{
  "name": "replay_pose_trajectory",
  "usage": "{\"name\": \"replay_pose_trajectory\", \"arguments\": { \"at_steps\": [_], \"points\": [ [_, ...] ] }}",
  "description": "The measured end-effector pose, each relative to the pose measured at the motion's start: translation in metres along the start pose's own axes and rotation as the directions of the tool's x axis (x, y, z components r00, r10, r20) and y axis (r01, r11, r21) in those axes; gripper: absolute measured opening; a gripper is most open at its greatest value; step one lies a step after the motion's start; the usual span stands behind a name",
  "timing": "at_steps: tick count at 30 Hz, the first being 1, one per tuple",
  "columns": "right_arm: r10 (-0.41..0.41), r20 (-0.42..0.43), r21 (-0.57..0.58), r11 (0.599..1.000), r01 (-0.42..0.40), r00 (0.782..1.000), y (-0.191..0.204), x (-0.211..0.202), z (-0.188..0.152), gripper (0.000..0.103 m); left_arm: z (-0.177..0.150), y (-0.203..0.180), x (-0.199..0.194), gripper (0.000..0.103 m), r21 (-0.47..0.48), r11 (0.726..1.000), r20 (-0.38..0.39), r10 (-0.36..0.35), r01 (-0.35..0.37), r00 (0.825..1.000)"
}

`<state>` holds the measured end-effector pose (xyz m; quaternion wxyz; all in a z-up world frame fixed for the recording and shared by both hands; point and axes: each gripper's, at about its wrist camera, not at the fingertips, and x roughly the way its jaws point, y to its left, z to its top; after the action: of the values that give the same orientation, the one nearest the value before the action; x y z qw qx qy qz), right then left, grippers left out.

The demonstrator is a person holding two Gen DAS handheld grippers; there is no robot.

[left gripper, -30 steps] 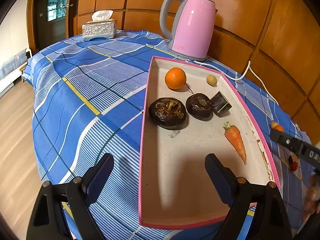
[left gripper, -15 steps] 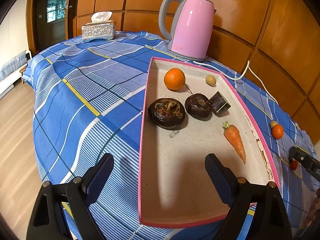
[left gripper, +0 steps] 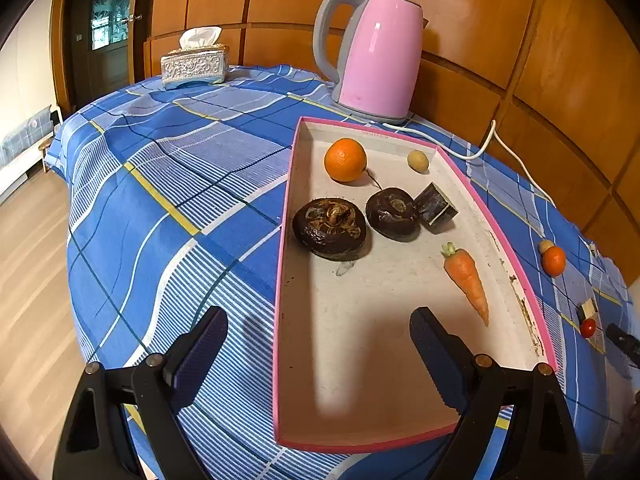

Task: Organize fruits
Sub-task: 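Withdraw the right gripper from the tray back over the table, then reach the left gripper to the orange on the cover and grasp it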

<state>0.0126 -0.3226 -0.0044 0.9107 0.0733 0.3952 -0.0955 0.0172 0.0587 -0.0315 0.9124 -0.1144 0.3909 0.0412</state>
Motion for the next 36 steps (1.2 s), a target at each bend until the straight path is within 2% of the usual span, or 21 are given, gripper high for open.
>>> {"name": "replay_pose_trajectory", "arguments": {
  "at_steps": [6,14,20,29,36],
  "points": [
    [-0.142,-0.015,0.144,0.979,0.143,0.99,-0.048,0.005,-0.007,0.034,0.0,-0.002,-0.002,0.093,0.01,1.0,0.007,0.004,-0.004,1.0],
    [-0.219,-0.032,0.186,0.957,0.221,0.975,-0.069,0.016,-0.018,0.035,-0.001,-0.008,-0.005,0.093,0.035,0.999,0.014,0.014,-0.015,1.0],
    [-0.225,-0.041,0.188,0.955,0.228,0.974,-0.073,0.027,-0.023,0.035,-0.001,-0.012,-0.005,0.093,0.054,0.998,0.013,0.021,-0.022,1.0],
    [-0.232,-0.002,0.195,0.954,0.228,0.973,-0.077,0.03,-0.025,0.038,-0.001,-0.017,-0.002,0.093,0.08,0.996,0.004,0.039,-0.039,0.999],
    [-0.222,0.008,0.21,0.954,0.215,0.975,-0.08,0.031,-0.026,0.038,0.011,-0.017,-0.011,0.093,0.071,0.997,0.035,0.041,-0.043,0.999]
  ]
}}
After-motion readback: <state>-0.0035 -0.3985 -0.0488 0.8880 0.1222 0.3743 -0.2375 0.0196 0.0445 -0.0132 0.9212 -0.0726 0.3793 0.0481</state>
